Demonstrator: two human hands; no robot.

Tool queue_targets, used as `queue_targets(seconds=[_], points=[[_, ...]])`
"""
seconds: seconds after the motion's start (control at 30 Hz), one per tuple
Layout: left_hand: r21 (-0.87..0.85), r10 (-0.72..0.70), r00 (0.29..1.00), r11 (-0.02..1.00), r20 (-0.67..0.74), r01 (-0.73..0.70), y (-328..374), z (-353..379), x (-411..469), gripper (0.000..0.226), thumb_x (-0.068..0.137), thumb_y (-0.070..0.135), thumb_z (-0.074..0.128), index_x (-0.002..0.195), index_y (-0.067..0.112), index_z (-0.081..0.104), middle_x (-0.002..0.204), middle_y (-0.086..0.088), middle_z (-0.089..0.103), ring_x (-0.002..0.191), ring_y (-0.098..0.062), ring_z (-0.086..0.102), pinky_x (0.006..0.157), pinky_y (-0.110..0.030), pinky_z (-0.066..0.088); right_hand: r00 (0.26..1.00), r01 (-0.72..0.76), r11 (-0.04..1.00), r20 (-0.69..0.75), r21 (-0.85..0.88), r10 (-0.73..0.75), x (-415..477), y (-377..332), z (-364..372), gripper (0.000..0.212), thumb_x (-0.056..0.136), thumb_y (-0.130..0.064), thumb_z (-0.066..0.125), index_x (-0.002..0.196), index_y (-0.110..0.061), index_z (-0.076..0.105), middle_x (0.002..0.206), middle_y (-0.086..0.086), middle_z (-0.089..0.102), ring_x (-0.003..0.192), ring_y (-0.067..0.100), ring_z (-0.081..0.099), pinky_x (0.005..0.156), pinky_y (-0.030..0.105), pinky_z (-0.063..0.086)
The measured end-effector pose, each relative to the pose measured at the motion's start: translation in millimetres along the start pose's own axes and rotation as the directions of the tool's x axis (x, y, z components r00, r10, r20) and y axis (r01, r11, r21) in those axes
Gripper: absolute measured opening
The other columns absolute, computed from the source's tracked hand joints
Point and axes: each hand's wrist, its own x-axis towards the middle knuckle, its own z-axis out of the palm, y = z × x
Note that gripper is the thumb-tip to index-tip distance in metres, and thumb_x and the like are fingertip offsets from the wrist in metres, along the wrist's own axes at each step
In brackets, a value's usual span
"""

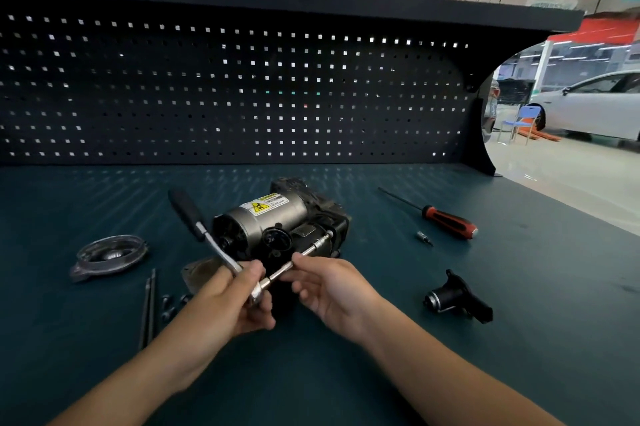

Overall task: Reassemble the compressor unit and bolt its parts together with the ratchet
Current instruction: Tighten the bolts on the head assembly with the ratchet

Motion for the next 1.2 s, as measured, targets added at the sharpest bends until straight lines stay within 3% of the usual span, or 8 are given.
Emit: queue_targets(seconds=[0.07,0.23,0.43,0.63,0.73,0.9,1.03,1.2], points=[[0.367,0.200,0.979,0.908,0.043,-0.201,-3,-4,0,0.004,0.094,0.024,0.047,0.094,0.023,0.051,0.063,0.002,0.060,0.059,-0.003,0.061,0.066,-0.028,0.051,1.000,0.018,1.000,-0.018,-0.003,-0.018,1,1,1,0.017,0.091,-0.009,0.056,0.075,-0.004,0.061,0.058,0.003,0.066,0.041,0.005,0.054,0.042,0.013,0.042],[0.859,0.584,0.664,-0.123,0.467,-0.496,2,-14,2,0.014,0.086,0.033,0.039,0.095,0.028,0.048,0.074,0.014,0.050,0.063,-0.003,0.050,0.060,-0.020,0.044,0.998,0.047,0.998,-0.039,0.036,-0.046,3,4,7,0.018,0.091,-0.015,0.058,0.079,-0.002,0.064,0.076,0.010,0.071,0.054,0.011,0.057,0.051,0.021,0.050],[0.307,0.194,0.981,0.933,0.005,-0.186,2,2,2,0.022,0.097,0.028,0.037,0.084,0.015,0.049,0.058,0.004,0.054,0.045,-0.007,0.053,0.053,-0.019,0.042,1.000,-0.013,0.998,-0.006,0.060,0.013,2,4,7,0.016,0.094,-0.016,0.053,0.092,-0.003,0.063,0.073,0.008,0.072,0.043,0.007,0.055,0.042,0.014,0.042],[0.045,-0.045,0.999,0.998,0.014,0.045,6,-6,7,0.020,0.097,0.028,0.041,0.089,0.011,0.049,0.056,-0.001,0.056,0.042,-0.012,0.051,0.045,-0.020,0.044,1.000,-0.011,0.999,-0.021,0.049,0.012,2,2,9,0.015,0.092,-0.008,0.054,0.081,-0.001,0.063,0.067,0.009,0.071,0.039,0.006,0.053,0.040,0.011,0.042],[0.554,0.284,0.954,0.781,0.099,-0.290,1,-8,3,0.005,0.096,0.028,0.044,0.091,0.025,0.044,0.072,0.006,0.055,0.056,-0.004,0.055,0.058,-0.016,0.042,0.998,0.025,0.999,-0.052,0.036,-0.023,2,2,10,0.019,0.092,-0.004,0.053,0.075,-0.001,0.062,0.060,0.007,0.068,0.038,0.006,0.052,0.041,0.012,0.042],[0.839,0.490,0.700,-0.138,0.520,-0.526,-4,-18,-1,0.029,0.080,0.027,0.066,0.106,0.022,0.055,0.088,0.004,0.055,0.059,-0.011,0.059,0.049,-0.024,0.044,0.998,0.021,0.997,-0.056,0.068,-0.018,1,2,12,0.021,0.092,-0.005,0.052,0.073,-0.001,0.061,0.056,0.006,0.066,0.037,0.006,0.051,0.044,0.013,0.043],[0.768,0.482,0.842,0.436,0.242,-0.469,-3,-11,-1,0.009,0.094,0.031,0.044,0.103,0.031,0.045,0.092,0.011,0.054,0.072,-0.004,0.059,0.065,-0.019,0.043,0.997,-0.048,0.999,-0.054,0.004,0.048,1,-5,13,0.015,0.091,-0.010,0.055,0.078,-0.004,0.061,0.063,0.007,0.068,0.044,0.010,0.055,0.043,0.015,0.042],[0.068,0.048,0.998,0.997,-0.044,-0.045,2,2,9,0.018,0.097,0.026,0.039,0.093,0.014,0.051,0.056,-0.002,0.059,0.039,-0.012,0.053,0.046,-0.020,0.045,0.992,-0.122,0.992,-0.023,-0.034,0.121,5,-5,11,0.017,0.091,-0.018,0.054,0.080,-0.006,0.060,0.064,0.006,0.070,0.040,0.009,0.055,0.039,0.015,0.041]])
